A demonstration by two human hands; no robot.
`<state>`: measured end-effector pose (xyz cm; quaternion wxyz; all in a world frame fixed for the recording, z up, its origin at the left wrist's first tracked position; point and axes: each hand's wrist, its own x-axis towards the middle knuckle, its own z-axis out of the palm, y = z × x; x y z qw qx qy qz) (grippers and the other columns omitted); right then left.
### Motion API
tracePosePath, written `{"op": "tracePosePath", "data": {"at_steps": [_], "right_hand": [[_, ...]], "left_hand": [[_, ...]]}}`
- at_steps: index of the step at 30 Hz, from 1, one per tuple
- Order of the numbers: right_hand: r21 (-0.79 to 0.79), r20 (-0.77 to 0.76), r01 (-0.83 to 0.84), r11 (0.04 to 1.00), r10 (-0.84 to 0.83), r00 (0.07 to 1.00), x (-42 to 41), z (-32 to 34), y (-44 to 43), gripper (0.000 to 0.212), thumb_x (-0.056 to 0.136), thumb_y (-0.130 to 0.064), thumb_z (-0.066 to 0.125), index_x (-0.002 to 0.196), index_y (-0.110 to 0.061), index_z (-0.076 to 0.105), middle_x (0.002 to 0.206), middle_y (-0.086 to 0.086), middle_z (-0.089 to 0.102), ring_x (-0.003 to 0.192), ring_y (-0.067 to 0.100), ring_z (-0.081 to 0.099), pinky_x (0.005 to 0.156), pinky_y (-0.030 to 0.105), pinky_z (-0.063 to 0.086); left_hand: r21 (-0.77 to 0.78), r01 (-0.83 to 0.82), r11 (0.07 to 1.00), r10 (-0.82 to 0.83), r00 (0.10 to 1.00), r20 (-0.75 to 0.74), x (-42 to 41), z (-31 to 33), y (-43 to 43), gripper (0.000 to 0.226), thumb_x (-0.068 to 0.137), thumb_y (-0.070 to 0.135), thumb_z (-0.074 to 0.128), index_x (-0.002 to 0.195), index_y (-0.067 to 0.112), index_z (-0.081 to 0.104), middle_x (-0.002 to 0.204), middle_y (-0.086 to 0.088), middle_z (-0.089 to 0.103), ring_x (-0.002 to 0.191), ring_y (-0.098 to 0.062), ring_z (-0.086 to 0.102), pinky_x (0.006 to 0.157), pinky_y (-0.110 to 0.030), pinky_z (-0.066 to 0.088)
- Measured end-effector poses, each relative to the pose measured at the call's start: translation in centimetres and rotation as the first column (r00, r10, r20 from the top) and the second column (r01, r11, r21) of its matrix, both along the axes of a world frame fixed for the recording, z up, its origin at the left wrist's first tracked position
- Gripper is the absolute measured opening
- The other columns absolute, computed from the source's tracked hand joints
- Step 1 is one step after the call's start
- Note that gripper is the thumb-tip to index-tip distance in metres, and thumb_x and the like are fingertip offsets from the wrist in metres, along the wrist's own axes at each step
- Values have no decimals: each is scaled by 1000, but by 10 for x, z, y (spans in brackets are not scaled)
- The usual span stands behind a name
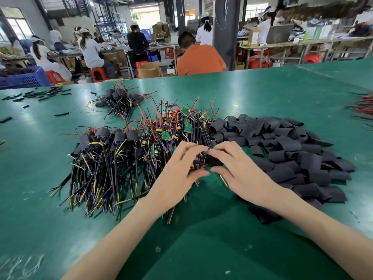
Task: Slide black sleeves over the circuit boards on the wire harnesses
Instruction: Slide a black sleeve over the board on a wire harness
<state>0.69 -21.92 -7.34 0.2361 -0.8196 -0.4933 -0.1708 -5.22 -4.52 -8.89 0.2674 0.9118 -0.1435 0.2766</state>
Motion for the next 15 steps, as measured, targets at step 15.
{"op": "tracePosePath", "data": {"at_steps": [15], "right_hand": [[-11,-94,-21,1000,20,995,5,-8,-3,29,89,-8,61,117,-2,60,109,11,54,103,25,48,94,18,28]], "left_hand": [[215,-141,966,158,985,-64,-2,-1,24,22,82,33,72,95,15,70,111,5,56,111,-18,43,97,-34,30]]}}
